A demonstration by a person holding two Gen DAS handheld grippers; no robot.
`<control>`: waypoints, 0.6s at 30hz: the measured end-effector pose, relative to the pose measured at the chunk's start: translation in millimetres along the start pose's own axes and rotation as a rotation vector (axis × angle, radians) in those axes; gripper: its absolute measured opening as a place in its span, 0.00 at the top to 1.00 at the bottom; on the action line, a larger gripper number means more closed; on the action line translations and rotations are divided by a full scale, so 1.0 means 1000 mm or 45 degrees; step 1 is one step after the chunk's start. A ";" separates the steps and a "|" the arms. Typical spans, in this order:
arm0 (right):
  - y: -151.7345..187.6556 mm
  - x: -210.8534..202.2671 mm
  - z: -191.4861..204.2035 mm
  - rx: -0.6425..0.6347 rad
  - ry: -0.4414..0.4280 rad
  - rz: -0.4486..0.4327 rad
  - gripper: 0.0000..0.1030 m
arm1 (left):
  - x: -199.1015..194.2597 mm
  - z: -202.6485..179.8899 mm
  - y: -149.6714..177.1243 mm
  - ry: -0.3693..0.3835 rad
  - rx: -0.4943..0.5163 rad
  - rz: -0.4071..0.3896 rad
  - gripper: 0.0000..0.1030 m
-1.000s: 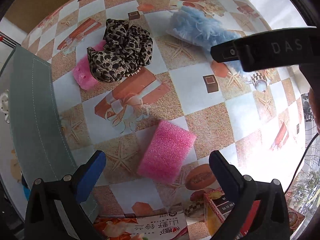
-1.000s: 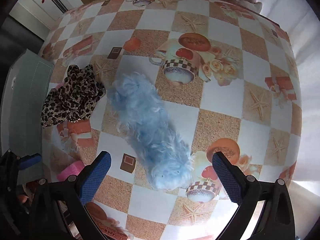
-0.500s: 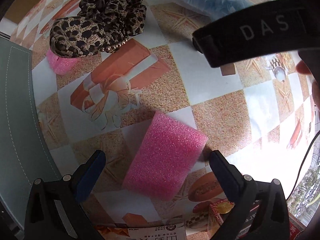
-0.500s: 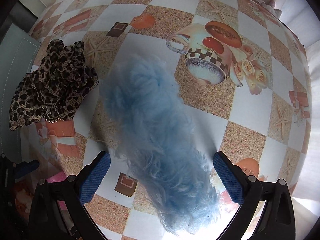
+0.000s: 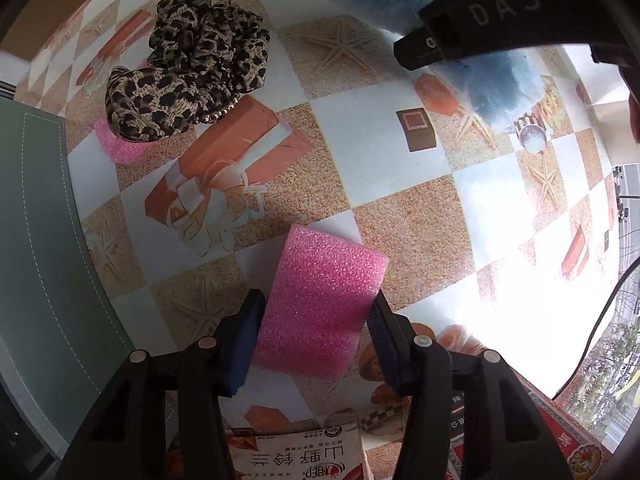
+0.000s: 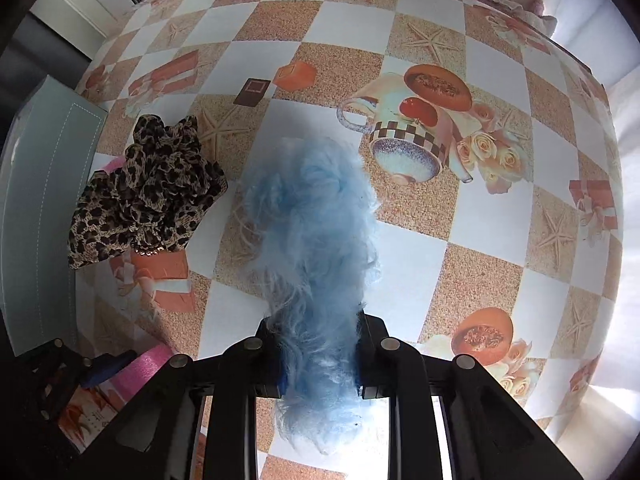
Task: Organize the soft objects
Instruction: 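Carry the pink sponge with the left gripper while the right carries the blue duster over the box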
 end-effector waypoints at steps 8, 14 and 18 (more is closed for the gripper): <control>0.059 -0.054 -0.015 0.141 -0.148 -0.008 0.77 | -0.063 0.008 0.021 -0.029 0.012 -0.168 0.46; 0.107 -0.095 -0.011 0.261 -0.198 -0.039 0.77 | -0.113 0.002 0.049 -0.012 0.020 -0.307 0.46; 0.125 -0.123 0.004 0.275 -0.197 -0.055 0.77 | -0.141 0.005 0.082 -0.029 0.042 -0.365 0.46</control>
Point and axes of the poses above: each gripper's, at about its wrist camera, not at the fingertips, and x roughly the way its jaws point, z to its left, y to its underside, the point moved 2 cm from there along x, roughly the way its jaws point, and after that the axes turned 3 degrees about x, right-handed, at the moved point
